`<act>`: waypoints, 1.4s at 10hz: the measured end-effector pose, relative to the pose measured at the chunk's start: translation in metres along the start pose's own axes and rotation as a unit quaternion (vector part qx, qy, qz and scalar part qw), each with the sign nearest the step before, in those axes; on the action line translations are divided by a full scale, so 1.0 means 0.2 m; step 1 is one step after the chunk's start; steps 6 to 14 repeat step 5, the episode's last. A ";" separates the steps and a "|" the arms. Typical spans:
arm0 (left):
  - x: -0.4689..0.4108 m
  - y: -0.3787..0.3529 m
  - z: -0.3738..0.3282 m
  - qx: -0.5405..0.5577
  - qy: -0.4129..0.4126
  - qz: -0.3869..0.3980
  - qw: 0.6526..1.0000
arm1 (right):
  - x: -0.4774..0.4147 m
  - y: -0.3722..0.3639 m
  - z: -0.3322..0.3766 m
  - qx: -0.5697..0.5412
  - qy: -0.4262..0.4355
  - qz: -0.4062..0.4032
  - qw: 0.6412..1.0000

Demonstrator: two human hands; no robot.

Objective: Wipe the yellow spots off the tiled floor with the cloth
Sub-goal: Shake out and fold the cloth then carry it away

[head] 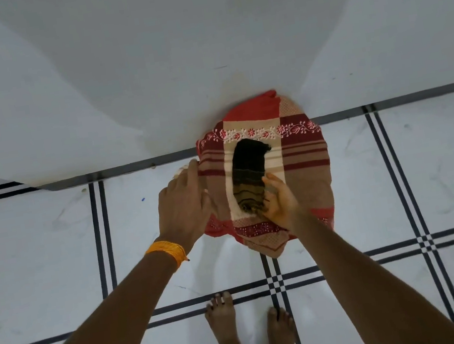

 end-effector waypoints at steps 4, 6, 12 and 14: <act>0.03 0.10 -0.09 0.006 0.000 0.024 1.000 | 0.13 -0.04 0.04 0.148 0.083 -0.025 0.985; 0.04 0.10 -0.09 -0.004 0.009 0.036 0.999 | 0.18 -0.03 0.00 0.247 0.082 -0.051 0.964; 0.04 0.10 -0.09 -0.004 0.009 0.036 0.999 | 0.18 -0.03 0.00 0.247 0.082 -0.051 0.964; 0.04 0.10 -0.09 -0.004 0.009 0.036 0.999 | 0.18 -0.03 0.00 0.247 0.082 -0.051 0.964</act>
Point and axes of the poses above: each hand's wrist, its own x-axis away from the middle knuckle, its own y-axis out of the back of the hand, z = x × y, the point moved 7 cm from there along -x, towards the middle knuckle, and after that the axes turned 5 degrees about y, right-handed, at the moved point
